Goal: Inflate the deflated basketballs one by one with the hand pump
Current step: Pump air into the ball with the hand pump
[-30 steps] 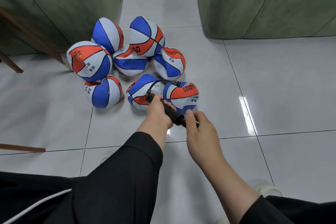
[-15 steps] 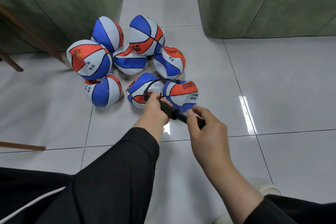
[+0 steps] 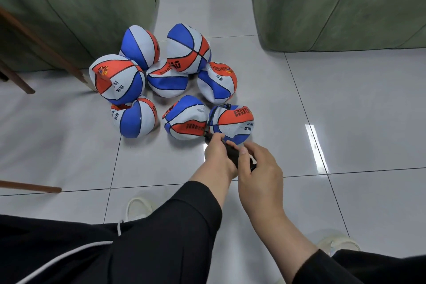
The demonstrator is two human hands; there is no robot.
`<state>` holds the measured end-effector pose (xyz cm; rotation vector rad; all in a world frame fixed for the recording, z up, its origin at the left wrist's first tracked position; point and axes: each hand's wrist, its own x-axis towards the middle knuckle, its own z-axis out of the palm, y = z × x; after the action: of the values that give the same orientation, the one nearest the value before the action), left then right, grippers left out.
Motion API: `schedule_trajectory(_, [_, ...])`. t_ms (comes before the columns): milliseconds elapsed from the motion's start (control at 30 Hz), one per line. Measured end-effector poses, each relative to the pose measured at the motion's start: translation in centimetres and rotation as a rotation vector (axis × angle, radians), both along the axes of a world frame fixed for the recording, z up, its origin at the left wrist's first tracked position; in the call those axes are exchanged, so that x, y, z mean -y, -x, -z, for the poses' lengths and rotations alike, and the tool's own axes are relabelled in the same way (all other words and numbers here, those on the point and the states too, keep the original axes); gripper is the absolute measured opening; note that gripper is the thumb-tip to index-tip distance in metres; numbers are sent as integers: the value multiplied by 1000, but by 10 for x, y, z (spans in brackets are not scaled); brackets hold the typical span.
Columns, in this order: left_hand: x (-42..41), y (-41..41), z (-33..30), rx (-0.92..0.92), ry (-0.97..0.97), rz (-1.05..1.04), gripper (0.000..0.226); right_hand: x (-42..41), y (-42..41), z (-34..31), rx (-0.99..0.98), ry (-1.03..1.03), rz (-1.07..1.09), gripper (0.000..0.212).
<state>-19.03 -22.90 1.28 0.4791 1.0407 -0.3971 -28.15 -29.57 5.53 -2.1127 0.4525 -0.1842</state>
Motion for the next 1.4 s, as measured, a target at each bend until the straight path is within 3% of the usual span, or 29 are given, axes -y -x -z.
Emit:
schedule_trajectory(133, [2, 4, -4, -2, -12, 3, 31, 2, -3, 1, -33, -19, -41, 29])
schedule_trajectory(300, [-14, -19, -5, 67, 14, 52, 22, 5, -1, -11, 60, -51, -77, 25])
schedule_trajectory(467, [-46, -34, 4, 2, 2, -44, 18, 4, 4, -24, 180, -53, -48, 42])
schedule_trajectory(700, [-9, -15, -8, 24, 82, 3, 31, 0, -4, -12, 137, -21, -12, 40])
schedule_trajectory(867, [10, -6, -17, 36, 37, 18, 26, 7, -6, 3, 80, -37, 28, 35])
schedule_trajectory(1100, [-4, -18, -19, 91, 10, 111, 38, 5, -3, -5, 103, -57, -99, 30])
schedule_trajectory(1233, [-31, -36, -10, 53, 15, 21, 31, 6, 1, -9, 208, -59, -63, 49])
schedule_trajectory(1400, [-38, -34, -3, 23, 23, 18, 25, 2, 2, -13, 254, -33, -77, 48])
